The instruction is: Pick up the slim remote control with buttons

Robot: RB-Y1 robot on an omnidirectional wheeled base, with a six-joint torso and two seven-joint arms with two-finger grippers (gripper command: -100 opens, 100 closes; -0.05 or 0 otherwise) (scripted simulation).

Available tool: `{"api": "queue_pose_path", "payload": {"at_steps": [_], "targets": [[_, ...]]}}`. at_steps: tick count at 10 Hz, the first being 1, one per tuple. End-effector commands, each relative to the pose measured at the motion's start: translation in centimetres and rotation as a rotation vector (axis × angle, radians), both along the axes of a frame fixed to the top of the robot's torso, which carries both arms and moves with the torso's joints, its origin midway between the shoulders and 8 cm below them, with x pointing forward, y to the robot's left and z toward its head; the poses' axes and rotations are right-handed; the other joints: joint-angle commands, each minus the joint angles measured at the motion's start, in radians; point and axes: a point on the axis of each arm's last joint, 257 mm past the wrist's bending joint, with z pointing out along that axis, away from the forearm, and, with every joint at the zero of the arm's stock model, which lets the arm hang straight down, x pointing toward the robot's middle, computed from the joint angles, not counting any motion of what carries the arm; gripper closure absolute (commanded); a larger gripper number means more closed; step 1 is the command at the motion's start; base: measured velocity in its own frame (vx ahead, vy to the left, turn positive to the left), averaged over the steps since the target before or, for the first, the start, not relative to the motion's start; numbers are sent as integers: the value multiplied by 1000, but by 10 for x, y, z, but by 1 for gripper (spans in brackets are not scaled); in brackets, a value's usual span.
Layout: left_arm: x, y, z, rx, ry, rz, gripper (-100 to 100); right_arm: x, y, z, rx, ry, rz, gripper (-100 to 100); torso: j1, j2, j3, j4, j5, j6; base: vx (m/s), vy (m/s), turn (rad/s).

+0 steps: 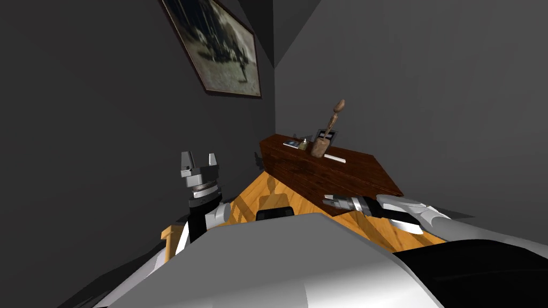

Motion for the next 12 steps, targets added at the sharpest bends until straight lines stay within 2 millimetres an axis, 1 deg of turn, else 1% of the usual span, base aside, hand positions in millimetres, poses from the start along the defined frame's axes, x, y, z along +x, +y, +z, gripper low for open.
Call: {"api": "queue_pose_path", "payload": {"at_steps": [1, 2, 3, 4, 5, 6, 7, 8, 9, 10, 11, 12], "targets": [[0, 0, 0, 0, 0, 0, 0, -3, -19, -4, -39, 13, -7, -100, 0, 0, 0, 0, 0, 0, 19, -1, -15], [0, 0, 0, 0, 0, 0, 0, -13, -46, -5, -113, 51, 9, -100, 0, 3, 2, 1, 0, 1, 48, -3, 228], [0, 0, 0, 0, 0, 0, 0, -14, -58, -4, -140, 57, 1, -100, -1, 2, 1, 1, 0, -1, 59, -13, 142], [0, 0, 0, 0, 0, 0, 0, -26, -87, -7, -210, 95, -3, -100, -1, 1, 1, 0, 0, 0, 85, -8, 235], [0, 0, 0, 0, 0, 0, 0, -24, -97, 0, -239, 98, 6, -100, -1, 0, 0, 0, 0, -1, 79, -18, 94], [0, 0, 0, 0, 0, 0, 0, -36, -124, 0, -306, 134, 1, -100, -1, -1, 0, 0, 0, 0, 84, -27, 220], [0, 0, 0, 0, 0, 0, 0, -35, -132, 6, -328, 135, 8, -100, -2, -1, 0, 0, 0, -1, 77, -36, 112], [0, 0, 0, 0, 0, 0, 0, -34, -134, 8, -334, 136, 10, -100, -2, -1, 0, 0, 0, 0, 36, -24, -24], [0, 0, 0, 0, 0, 0, 0, -44, -166, 16, -416, 171, 8, -100, -1, 2, 1, 0, 0, 1, 67, -34, 208], [0, 0, 0, 0, 0, 0, 0, -44, -170, 19, -425, 172, 11, -100, -2, 1, 0, 0, 0, -1, 70, -44, 146], [0, 0, 0, 0, 0, 0, 0, -54, -200, 28, -502, 206, 9, -100, -2, 0, 0, 0, -1, 0, 94, -55, 199], [0, 0, 0, 0, 0, 0, 0, -53, -202, 30, -509, 207, 10, -100, -3, -1, -1, 0, -1, 0, 90, -63, 100]]}}
